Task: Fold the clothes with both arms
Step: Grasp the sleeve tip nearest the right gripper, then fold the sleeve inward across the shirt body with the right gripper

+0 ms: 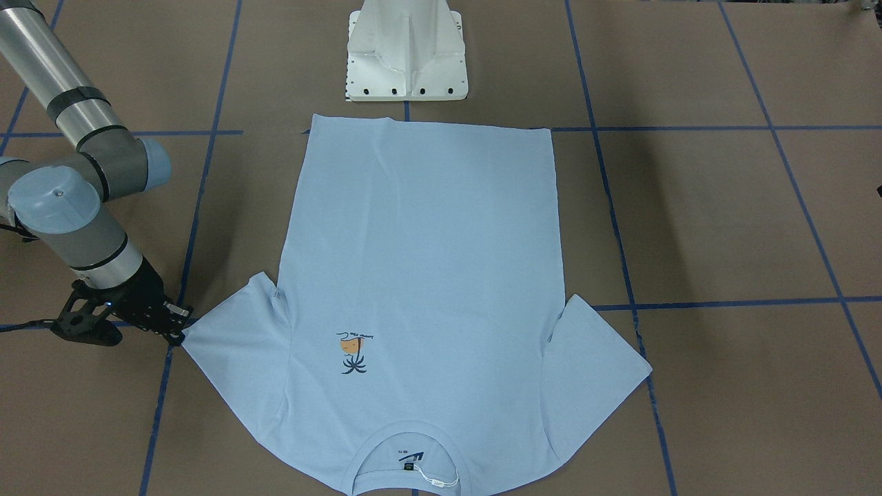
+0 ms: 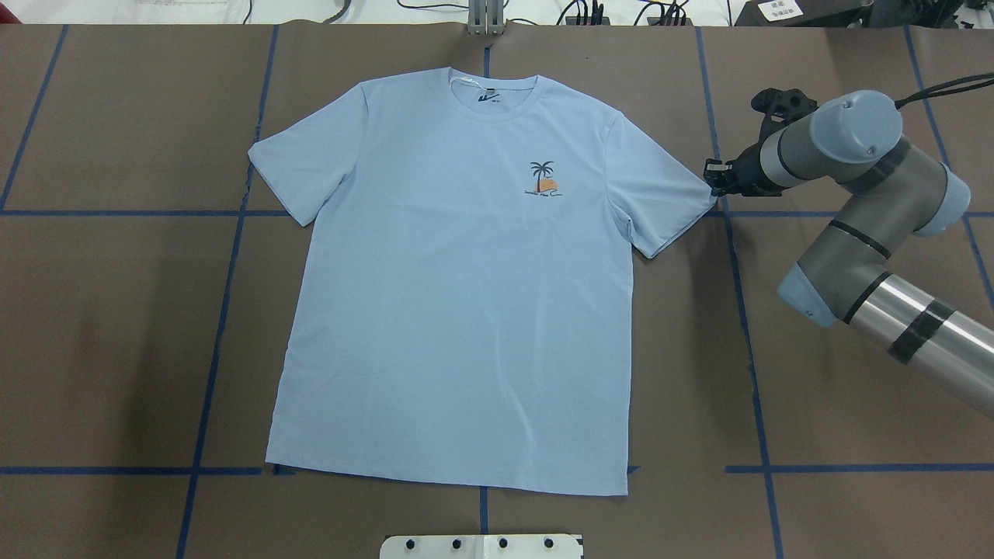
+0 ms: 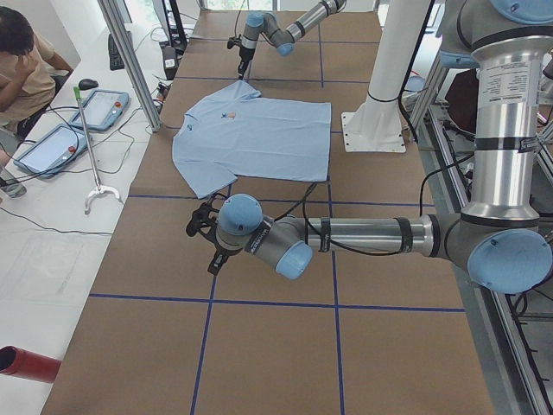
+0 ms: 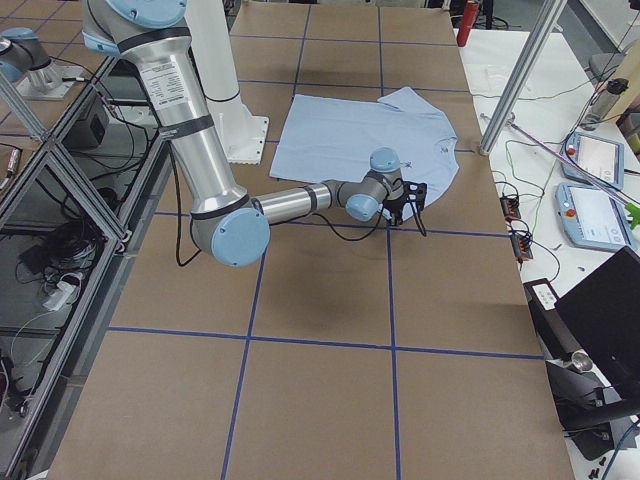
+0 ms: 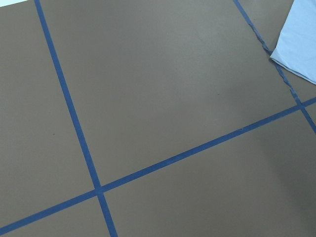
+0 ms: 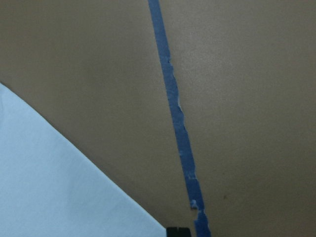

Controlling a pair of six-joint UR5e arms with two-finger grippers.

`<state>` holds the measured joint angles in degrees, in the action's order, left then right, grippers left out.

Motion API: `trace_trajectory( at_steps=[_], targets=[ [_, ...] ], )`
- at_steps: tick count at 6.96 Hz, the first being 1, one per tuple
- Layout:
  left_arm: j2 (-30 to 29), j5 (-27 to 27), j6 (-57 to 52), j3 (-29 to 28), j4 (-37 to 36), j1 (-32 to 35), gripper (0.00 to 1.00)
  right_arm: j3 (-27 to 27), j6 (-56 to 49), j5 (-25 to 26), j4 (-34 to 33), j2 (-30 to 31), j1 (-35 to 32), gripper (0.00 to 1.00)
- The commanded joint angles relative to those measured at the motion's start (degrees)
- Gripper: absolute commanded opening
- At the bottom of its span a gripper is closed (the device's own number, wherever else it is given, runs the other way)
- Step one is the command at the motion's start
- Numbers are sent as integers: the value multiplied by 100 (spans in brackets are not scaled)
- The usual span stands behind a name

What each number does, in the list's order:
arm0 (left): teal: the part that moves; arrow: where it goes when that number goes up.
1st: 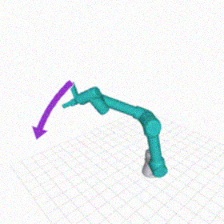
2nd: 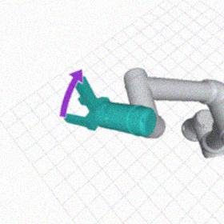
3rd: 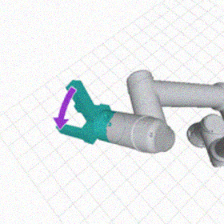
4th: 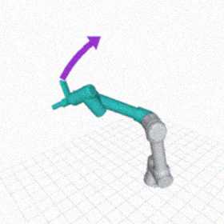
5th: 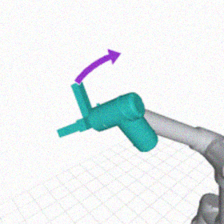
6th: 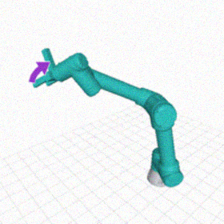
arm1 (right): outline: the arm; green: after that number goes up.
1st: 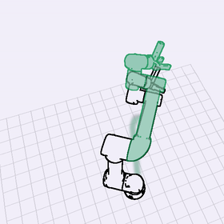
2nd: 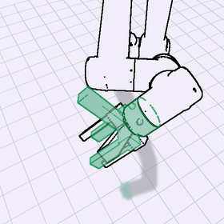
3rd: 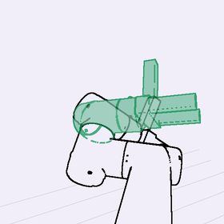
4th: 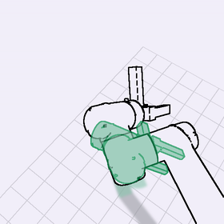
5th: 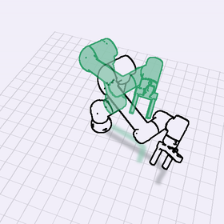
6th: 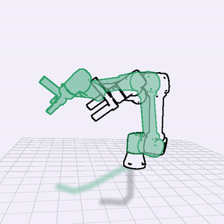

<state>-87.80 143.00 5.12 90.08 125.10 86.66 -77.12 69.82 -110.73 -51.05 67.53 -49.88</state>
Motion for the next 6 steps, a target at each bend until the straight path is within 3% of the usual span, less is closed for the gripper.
trace_trajectory(
  at_steps=[1, 3, 5, 6],
  targets=[
    [0, 9, 6, -8, -3, 0, 99, -5, 171, -10, -193, -492, 92, 0],
    [17, 9, 15, -42, -3, 0, 99, 213, 1064, 303, -1009, -1614, 346, 0],
    [26, 0, 33, 10, -3, 9, 99, 1273, 1244, 796, -986, -2696, 689, 0],
    [17, 0, 41, 19, -3, 9, 99, 1287, 1236, 929, -959, -2745, 778, 0]
  ],
)
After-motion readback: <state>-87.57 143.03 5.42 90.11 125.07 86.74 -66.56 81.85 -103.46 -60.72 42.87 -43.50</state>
